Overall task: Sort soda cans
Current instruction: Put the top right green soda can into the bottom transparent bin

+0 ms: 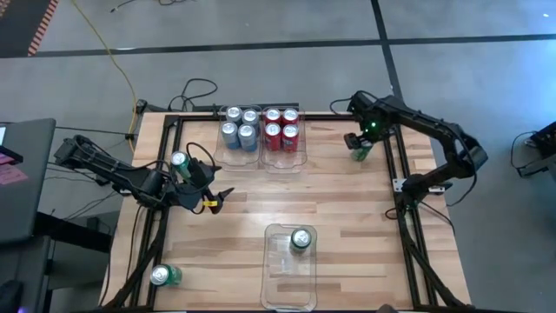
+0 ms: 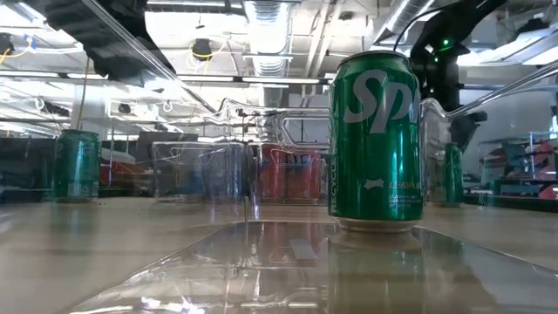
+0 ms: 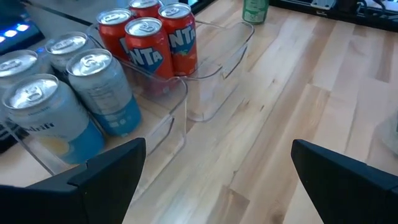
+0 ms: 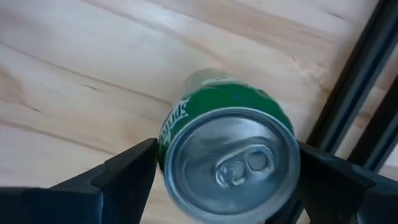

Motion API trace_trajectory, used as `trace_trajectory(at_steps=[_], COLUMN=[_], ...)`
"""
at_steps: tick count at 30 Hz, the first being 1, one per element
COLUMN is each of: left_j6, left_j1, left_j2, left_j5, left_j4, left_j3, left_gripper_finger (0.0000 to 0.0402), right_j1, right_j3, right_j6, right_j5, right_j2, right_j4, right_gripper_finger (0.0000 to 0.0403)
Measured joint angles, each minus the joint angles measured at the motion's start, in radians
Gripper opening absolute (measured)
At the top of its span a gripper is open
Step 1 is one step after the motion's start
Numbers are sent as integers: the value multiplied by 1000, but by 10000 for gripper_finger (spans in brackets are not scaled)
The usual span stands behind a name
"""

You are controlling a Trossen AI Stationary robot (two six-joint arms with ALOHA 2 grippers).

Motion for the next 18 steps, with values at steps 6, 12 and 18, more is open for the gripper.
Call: trace_trajectory(at_steps=[6, 12, 18], left_j6=[16, 18, 17], left_j1=[14, 33, 33], left_j2=[0, 0, 0], left_j5=[-15, -15, -14], left_j4=[1, 1, 1], left_j3=[0, 0, 0], left_gripper_finger=[398, 398, 398], right_j1=[4, 30, 148], right_j3=[-58, -70, -61], right_j6=[-5, -5, 19], right_j5=[0, 14, 30], right_j2=[0, -2, -7], right_j4=[54, 61, 40], right_gripper_finger=[356, 306, 296])
